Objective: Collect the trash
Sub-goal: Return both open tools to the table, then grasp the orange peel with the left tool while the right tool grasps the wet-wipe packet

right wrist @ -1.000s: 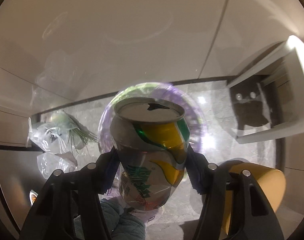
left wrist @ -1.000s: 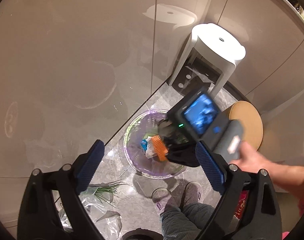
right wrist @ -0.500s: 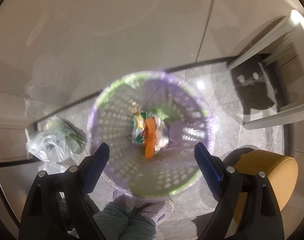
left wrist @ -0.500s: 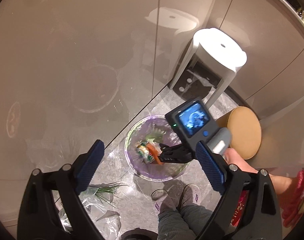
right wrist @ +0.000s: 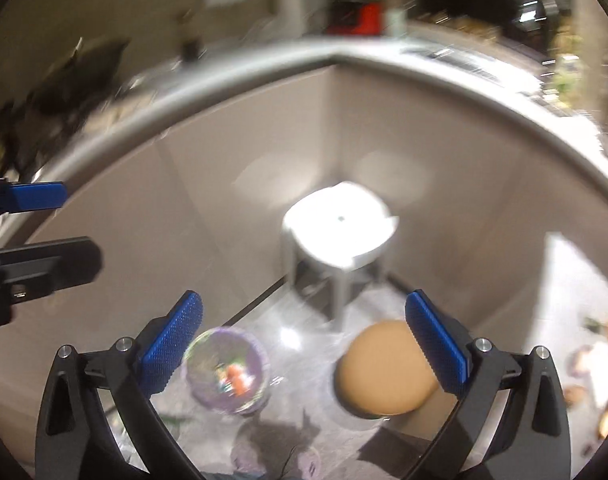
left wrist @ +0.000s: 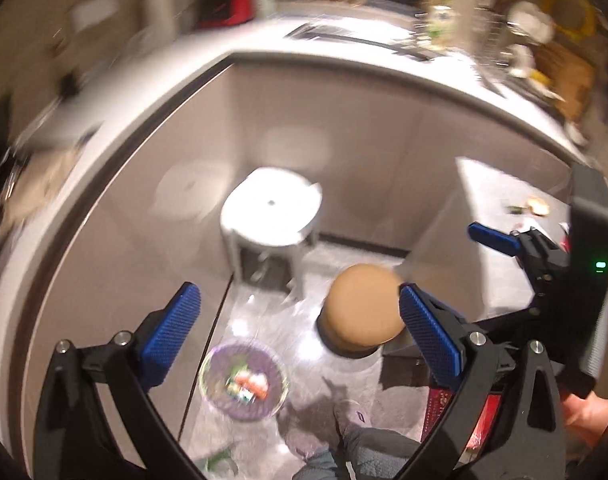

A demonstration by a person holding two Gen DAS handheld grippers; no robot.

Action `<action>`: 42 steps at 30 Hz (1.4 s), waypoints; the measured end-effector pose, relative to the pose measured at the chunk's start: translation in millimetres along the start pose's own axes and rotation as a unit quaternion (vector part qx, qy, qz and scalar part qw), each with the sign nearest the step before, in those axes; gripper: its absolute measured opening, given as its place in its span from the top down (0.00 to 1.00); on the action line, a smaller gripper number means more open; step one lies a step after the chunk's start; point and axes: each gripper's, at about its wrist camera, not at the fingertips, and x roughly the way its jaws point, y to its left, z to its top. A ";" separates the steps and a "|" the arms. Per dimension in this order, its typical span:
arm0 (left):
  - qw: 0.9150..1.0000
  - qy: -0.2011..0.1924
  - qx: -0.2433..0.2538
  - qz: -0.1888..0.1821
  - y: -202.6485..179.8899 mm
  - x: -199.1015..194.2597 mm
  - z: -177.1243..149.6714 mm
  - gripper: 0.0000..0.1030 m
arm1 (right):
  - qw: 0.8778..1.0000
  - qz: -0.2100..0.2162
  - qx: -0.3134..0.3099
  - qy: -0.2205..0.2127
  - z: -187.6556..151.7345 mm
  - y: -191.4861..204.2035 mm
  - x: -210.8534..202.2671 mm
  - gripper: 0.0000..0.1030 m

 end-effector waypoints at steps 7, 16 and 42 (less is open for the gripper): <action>0.982 -0.033 0.148 -0.112 -164.1 -13.8 65.2 0.07 | 0.977 -0.168 0.114 -0.071 -23.6 -135.8 -132.9 0.02; 0.954 -0.002 0.232 -0.188 -363.1 50.0 95.8 0.07 | 0.940 -0.267 0.206 -0.045 -112.0 -308.1 -196.2 0.02; 0.907 0.148 0.347 -0.189 -594.5 342.5 123.7 0.39 | 0.903 -0.300 0.300 0.064 -202.8 -463.4 -146.4 0.02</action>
